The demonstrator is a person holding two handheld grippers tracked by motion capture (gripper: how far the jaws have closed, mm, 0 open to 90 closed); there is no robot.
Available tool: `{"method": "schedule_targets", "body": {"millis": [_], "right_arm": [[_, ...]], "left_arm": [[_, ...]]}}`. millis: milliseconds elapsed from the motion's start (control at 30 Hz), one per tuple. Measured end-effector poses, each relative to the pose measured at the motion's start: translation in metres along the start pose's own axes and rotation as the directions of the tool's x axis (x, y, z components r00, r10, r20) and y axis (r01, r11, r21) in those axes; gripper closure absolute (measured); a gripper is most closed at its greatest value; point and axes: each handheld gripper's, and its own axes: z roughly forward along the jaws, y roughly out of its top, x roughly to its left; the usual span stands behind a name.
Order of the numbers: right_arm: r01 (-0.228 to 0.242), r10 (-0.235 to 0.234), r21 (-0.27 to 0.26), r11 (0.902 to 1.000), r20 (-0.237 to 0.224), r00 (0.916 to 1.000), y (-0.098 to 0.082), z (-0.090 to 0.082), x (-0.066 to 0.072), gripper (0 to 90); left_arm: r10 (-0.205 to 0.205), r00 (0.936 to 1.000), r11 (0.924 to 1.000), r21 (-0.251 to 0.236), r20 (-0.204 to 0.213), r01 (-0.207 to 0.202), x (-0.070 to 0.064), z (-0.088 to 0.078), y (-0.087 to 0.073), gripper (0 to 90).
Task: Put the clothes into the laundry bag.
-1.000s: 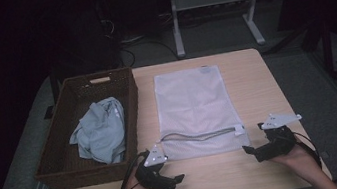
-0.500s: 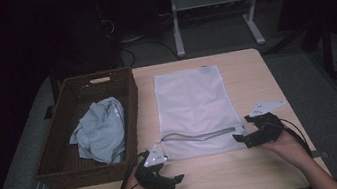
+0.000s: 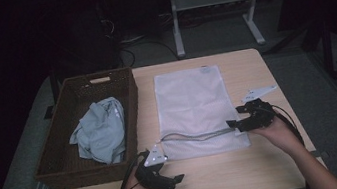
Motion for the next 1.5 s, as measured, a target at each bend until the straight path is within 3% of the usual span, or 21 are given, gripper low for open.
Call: {"method": "schedule_targets", "body": {"millis": [233, 367, 433, 500, 633, 700, 933, 1233, 1500], "right_arm": [[-0.012, 0.012, 0.026, 0.9996, -0.011, 0.9999, 0.013, 0.011, -0.008, 40.3], [-0.019, 0.019, -0.001, 0.9998, -0.008, 0.9998, 0.015, 0.014, -0.012, 47.5], [-0.022, 0.022, 0.031, 0.9993, -0.013, 0.9997, 0.019, 0.018, -0.018, 52.8], [-0.032, 0.033, 0.025, 0.9992, -0.009, 0.9994, 0.02, 0.019, -0.019, 55.1], [-0.051, 0.051, -0.001, 0.9987, 0.034, 0.9981, 0.025, 0.025, -0.03, 71.5], [-0.062, 0.06, 0.025, 0.9978, 0.056, 0.9966, 0.027, 0.03, -0.036, 76.6], [-0.092, 0.088, 0.028, 0.9954, 0.107, 0.9903, 0.027, 0.045, -0.051, 88.6], [-0.117, 0.107, 0.08, 0.9899, 0.126, 0.9862, 0.018, 0.061, -0.062, 89.4], [-0.125, 0.111, 0.12, 0.9849, 0.116, 0.9871, 0.014, 0.069, -0.061, 89.4]], "left_arm": [[0.002, 1.0, 1.0, 0.0, 0.002, -0.002, 0.0, 0.0, 0.0, 14.9], [0.003, 1.0, 1.0, -0.001, 0.003, -0.003, 0.0, 0.0, 0.0, 14.9], [0.001, 1.0, 1.0, -0.002, 0.002, -0.001, 0.0, 0.0, 0.0, 14.9], [0.003, 1.0, 1.0, -0.001, 0.003, -0.003, 0.0, 0.0, 0.0, 14.9], [0.006, 1.0, 1.0, -0.001, 0.004, -0.006, -0.001, 0.001, 0.0, 14.9], [0.006, 1.0, 1.0, 0.0, 0.005, -0.006, -0.001, 0.001, 0.0, 14.9], [0.003, 1.0, 1.0, -0.001, 0.006, -0.003, -0.001, 0.001, 0.0, 14.9], [0.006, 0.9999, 1.0, 0.002, 0.009, -0.006, -0.001, 0.001, 0.0, 14.9], [0.007, 0.9999, 1.0, 0.006, 0.009, -0.007, 0.0, 0.001, 0.0, 14.9]]}}
